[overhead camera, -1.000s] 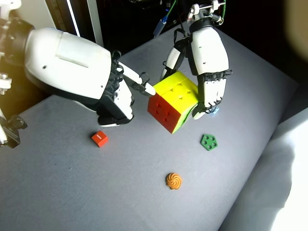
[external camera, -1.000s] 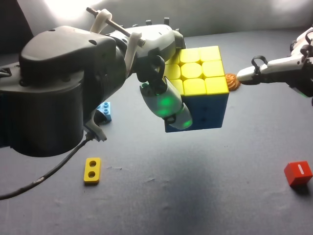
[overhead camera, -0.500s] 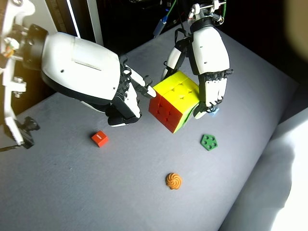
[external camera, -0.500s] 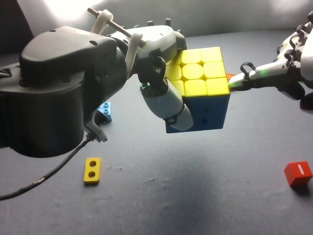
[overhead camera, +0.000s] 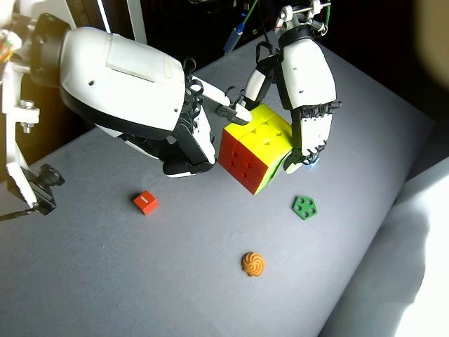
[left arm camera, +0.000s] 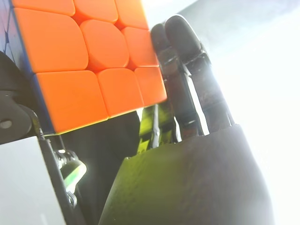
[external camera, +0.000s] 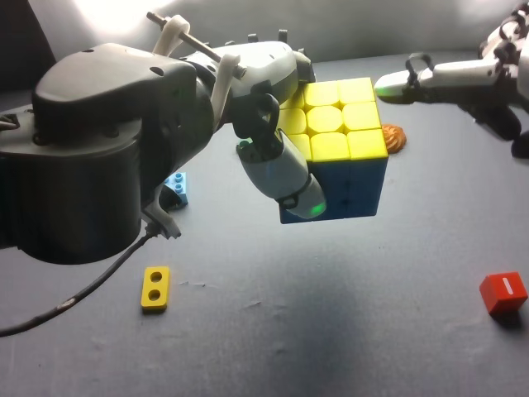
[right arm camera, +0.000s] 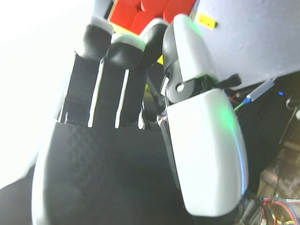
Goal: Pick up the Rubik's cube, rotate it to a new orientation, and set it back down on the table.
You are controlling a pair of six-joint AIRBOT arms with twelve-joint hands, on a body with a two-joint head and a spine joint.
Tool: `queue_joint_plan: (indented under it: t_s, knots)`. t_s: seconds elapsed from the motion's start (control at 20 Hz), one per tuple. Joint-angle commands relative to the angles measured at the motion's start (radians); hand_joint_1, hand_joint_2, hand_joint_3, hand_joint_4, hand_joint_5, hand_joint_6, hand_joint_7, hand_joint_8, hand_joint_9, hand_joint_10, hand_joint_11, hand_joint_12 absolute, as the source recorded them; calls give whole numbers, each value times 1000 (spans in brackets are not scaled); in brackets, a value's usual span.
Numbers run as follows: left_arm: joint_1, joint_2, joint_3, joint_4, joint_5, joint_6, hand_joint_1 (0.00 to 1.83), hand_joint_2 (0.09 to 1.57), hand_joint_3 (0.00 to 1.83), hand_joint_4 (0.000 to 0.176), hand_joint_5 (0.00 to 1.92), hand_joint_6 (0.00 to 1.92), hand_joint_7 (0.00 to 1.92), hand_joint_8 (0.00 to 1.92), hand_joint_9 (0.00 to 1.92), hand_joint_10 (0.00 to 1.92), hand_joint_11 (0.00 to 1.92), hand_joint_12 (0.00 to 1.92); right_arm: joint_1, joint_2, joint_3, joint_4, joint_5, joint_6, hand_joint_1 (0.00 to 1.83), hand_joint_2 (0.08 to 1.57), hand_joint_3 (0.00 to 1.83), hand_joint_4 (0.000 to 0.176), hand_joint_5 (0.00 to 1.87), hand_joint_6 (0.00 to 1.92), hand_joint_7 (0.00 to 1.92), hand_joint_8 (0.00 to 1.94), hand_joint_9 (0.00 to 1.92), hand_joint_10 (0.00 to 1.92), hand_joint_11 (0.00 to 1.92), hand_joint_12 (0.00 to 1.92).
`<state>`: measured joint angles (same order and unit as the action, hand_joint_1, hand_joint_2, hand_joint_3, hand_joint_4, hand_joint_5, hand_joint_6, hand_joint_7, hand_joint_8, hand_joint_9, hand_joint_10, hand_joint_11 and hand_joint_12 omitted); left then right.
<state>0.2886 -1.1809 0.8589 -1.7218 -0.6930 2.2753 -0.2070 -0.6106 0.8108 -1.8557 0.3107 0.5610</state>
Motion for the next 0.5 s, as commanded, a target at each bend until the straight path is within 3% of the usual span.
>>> queue_joint_plan:
  t_s: [0.0,0.45]
  knots:
    - [-24,0,0,67,4,-10,1353,1182,1,0,894,974,832,1285,709,1489,438,1382,1,-10,1,25,-25,0,1336,1161,1,0,85,6,861,1272,865,1912,795,1921]
    - [-27,0,2,67,4,-10,1354,1180,0,0,899,972,839,1291,714,1465,454,1366,-67,-73,2,25,-80,2,1335,1162,4,0,90,1,857,1272,879,1889,793,1921]
